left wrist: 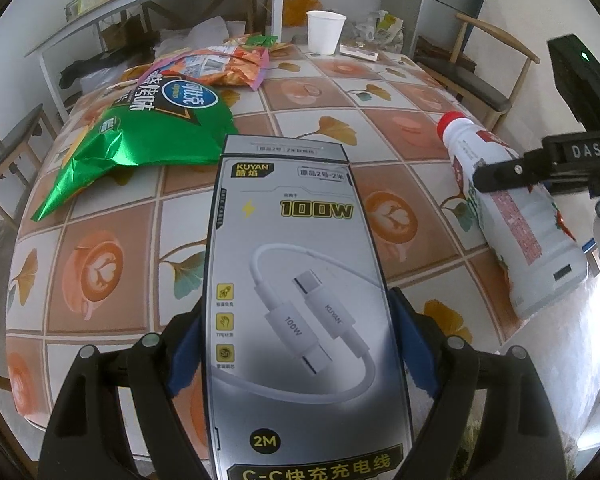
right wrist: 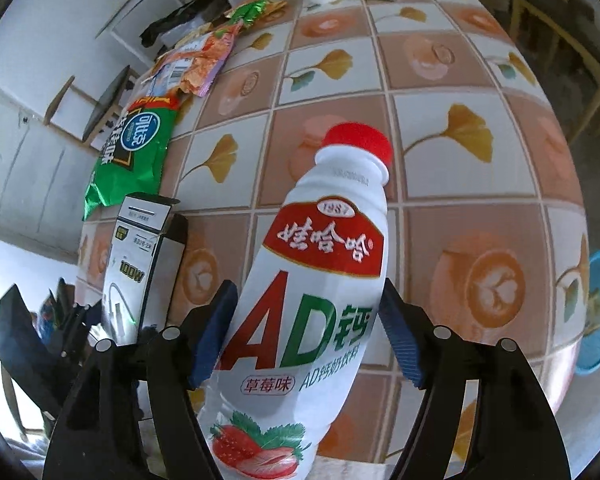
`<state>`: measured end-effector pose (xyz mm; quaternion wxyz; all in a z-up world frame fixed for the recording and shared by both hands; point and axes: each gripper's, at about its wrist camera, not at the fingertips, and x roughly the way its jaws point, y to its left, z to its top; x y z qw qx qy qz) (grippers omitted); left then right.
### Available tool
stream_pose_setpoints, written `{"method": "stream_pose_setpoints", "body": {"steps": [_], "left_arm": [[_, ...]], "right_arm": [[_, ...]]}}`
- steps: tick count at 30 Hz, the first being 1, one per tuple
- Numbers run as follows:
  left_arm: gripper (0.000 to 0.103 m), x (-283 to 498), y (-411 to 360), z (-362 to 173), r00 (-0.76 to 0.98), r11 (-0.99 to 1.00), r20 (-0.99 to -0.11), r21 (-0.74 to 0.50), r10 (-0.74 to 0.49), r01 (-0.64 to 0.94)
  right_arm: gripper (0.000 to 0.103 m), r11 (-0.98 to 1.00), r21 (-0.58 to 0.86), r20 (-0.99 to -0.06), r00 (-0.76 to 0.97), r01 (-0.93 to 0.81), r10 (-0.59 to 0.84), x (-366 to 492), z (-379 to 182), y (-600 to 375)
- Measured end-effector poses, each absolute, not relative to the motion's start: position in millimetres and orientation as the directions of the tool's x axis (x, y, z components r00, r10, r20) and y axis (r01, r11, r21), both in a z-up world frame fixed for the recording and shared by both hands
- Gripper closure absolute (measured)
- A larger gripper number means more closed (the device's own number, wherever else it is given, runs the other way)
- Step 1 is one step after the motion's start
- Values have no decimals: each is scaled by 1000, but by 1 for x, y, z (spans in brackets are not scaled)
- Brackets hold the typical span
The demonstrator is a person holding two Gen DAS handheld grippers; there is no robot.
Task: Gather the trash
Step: 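Grasp the white AD milk bottle with the right gripper while the left gripper holds the charger box, then carry the charger box and milk bottle in both grippers over the blue wastebasket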
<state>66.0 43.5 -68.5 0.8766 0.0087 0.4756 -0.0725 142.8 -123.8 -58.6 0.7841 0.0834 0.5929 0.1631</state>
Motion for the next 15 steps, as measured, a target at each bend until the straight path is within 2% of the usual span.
{"method": "stream_pose_setpoints", "body": {"steps": [15], "left_arm": [[23,69,42,-68,551,992,-828,-49,-107,118]], "right_arm": [[41,924,359,-889,253,-134,382,131,-61,-126]]}}
